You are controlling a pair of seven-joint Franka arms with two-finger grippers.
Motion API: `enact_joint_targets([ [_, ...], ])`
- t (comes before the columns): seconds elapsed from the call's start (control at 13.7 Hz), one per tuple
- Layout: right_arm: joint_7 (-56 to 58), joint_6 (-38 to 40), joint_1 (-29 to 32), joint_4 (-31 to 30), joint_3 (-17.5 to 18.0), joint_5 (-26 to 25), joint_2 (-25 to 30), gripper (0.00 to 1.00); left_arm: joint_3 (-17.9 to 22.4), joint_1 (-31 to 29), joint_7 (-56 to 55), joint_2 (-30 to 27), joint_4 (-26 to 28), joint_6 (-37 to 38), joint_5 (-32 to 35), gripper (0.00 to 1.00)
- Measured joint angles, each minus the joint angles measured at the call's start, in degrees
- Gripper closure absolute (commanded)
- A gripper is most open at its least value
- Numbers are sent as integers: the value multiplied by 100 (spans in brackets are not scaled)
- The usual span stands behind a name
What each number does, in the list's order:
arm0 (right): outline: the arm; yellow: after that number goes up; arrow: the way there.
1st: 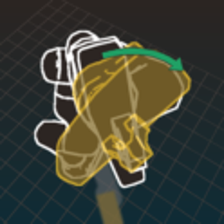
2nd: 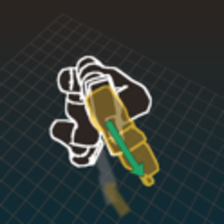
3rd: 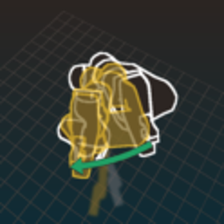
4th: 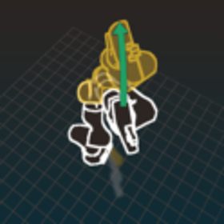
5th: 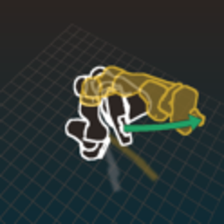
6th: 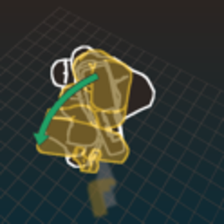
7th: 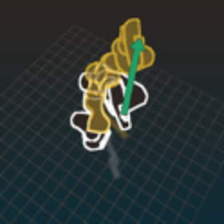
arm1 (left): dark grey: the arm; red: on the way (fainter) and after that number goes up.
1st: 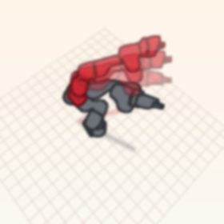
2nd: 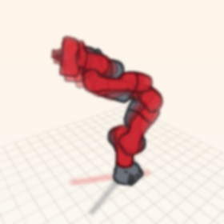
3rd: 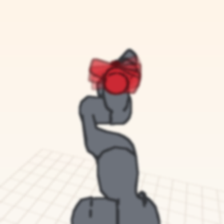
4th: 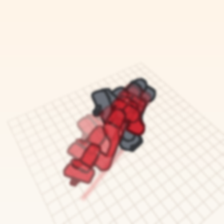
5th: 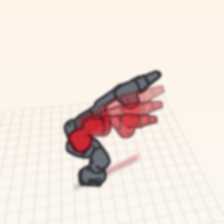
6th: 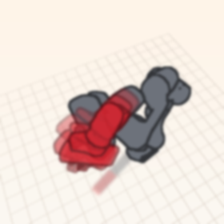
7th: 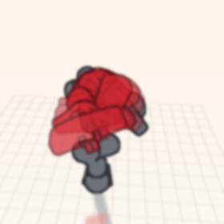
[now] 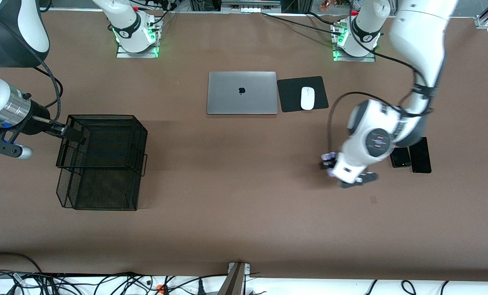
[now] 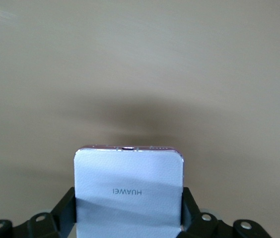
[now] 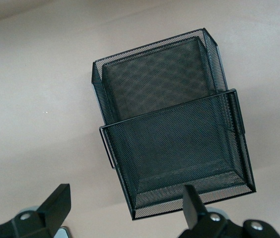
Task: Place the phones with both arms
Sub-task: 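Carry the white phone beside the laptop and open the left gripper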
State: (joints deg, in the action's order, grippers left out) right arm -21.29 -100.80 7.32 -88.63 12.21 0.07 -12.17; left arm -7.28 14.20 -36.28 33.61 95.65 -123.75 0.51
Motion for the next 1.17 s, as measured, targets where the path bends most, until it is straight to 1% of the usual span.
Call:
enact_joint_targets([
  [0.22, 1, 0, 0, 0, 0, 0, 0, 0, -1, 813, -414, 375, -732, -1, -131, 100],
  [0.44, 1, 0, 0, 0, 1, 0, 0, 0, -4, 1480, -468, 812, -1331, -4, -136, 100],
  [0.66, 2, 0, 0, 0, 1, 0, 0, 0, 71, 2249, -891, 1470, -2186, -12, -137, 100],
  [0.73, 2, 1, 1, -1, 1, 0, 0, 0, 139, 2462, -1023, 1708, -2490, -12, -136, 100],
  [0.88, 2, 1, 0, -2, 1, 0, 0, 0, 462, 2886, -1235, 2121, -2938, -22, -136, 100],
  [1.02, 2, 1, 0, -2, 2, 0, 0, 0, 840, 3197, -1427, 2413, -3152, -229, -136, 100],
  [1.17, 2, 1, 0, -2, 2, 0, -1, 0, 971, 3254, -1494, 2644, -3357, -395, -136, 100],
])
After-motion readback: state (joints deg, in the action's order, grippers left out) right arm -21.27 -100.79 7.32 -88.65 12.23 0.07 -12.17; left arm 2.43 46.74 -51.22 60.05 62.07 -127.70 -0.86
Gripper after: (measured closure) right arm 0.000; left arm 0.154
